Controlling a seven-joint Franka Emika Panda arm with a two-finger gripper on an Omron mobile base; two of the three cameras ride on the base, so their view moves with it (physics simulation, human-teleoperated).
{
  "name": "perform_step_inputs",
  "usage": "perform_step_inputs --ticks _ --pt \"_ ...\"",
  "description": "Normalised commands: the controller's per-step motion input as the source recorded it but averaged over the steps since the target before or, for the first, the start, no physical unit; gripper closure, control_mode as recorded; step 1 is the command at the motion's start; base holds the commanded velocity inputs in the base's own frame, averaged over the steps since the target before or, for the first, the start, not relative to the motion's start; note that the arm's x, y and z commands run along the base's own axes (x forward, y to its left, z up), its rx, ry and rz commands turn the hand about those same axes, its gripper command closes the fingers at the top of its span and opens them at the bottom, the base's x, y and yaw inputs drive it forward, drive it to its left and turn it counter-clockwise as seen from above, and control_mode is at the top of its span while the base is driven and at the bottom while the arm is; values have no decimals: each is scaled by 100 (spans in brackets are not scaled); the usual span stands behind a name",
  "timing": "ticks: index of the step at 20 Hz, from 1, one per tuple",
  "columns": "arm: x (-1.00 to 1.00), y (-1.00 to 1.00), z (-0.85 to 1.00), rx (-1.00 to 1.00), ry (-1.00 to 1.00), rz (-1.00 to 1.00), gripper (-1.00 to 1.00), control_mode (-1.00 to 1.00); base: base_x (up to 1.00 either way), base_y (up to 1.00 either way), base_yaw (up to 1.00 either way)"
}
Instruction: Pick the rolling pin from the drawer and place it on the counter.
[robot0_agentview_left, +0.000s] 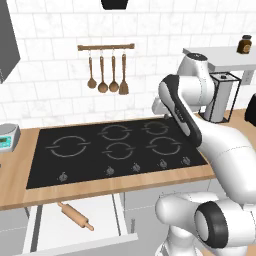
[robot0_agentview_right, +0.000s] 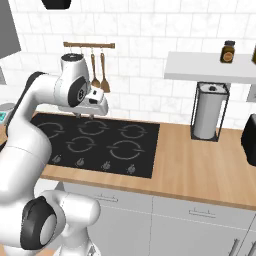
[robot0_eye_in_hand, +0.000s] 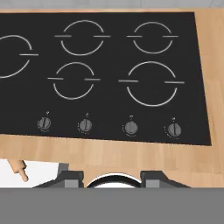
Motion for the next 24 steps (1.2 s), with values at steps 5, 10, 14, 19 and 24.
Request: perform_step_inputs --ticks 5,10,14,19,24 --pt "-4 7 -9 0 0 0 -100 -100 0 0 0" --pt "-40 30 -19 0 0 0 -100 -100 0 0 0" --pt "-41 48 -17 -1 -1 2 -100 -100 0 0 0" --pt "-39 63 -22 -3 -3 4 -100 -100 0 0 0" --pt "-48 74 -29 -6 -8 5 -100 -100 0 0 0"
